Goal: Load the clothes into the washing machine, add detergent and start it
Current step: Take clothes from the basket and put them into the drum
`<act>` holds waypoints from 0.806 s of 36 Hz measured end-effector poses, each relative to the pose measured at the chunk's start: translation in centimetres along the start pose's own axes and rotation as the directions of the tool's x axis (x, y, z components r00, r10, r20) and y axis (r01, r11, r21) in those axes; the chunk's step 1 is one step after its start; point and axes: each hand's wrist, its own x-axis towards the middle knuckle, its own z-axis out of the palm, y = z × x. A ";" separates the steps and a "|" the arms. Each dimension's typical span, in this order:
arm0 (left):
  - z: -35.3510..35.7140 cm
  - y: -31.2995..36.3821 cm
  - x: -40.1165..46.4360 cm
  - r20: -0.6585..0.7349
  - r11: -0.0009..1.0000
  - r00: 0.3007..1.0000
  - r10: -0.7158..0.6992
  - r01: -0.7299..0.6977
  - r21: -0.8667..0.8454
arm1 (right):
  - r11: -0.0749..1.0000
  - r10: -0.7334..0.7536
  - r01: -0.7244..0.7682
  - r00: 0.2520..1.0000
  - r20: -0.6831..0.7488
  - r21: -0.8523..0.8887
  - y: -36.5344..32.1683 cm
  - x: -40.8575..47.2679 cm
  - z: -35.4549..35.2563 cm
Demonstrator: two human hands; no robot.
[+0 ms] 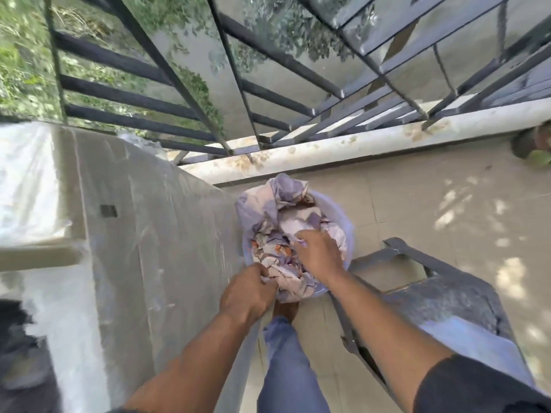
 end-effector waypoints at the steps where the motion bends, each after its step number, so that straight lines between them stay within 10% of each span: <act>1: -0.3 0.4 -0.4 0.002 1.000 1.000 0.017 -0.017 0.026 | 1.000 -0.027 0.027 0.999 -0.031 0.005 -0.6 -1.7 -0.6; 14: -5.5 5.3 -9.3 -0.083 0.838 0.843 0.531 -0.508 0.198 | 0.935 -0.349 0.353 0.910 -0.225 -0.023 -8.7 -16.9 -9.3; 29: -10.3 3.4 -16.2 -0.259 0.793 0.753 0.605 -0.539 0.283 | 0.759 -0.513 0.648 0.659 -0.550 0.068 -17.1 -29.3 -23.3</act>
